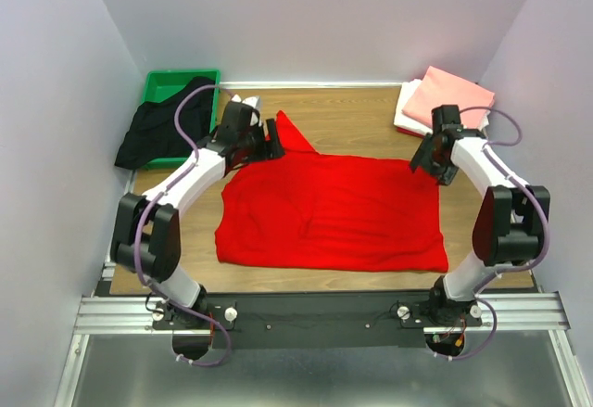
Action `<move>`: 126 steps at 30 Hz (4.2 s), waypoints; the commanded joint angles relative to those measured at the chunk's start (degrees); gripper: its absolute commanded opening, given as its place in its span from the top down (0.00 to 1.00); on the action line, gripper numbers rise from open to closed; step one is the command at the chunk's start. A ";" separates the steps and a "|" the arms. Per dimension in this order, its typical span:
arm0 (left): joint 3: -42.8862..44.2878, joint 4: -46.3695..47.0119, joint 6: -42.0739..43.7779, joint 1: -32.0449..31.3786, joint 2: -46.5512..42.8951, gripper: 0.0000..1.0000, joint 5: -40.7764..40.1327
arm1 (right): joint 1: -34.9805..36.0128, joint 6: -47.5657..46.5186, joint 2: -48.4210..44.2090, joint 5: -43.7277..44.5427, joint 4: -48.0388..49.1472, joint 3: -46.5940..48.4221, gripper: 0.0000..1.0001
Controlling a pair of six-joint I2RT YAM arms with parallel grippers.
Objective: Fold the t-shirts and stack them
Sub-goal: Fold the tshirt
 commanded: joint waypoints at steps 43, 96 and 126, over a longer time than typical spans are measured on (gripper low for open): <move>26.01 -1.06 11.24 5.00 20.15 0.25 3.08 | -8.95 -8.77 24.81 3.53 16.23 12.17 0.96; 54.76 3.59 1.66 7.46 53.99 0.53 9.22 | -8.86 -9.20 19.80 0.02 16.14 6.63 1.00; 55.55 6.57 -3.25 8.60 48.99 1.00 11.94 | -8.86 -9.29 17.52 -2.61 15.96 7.85 0.99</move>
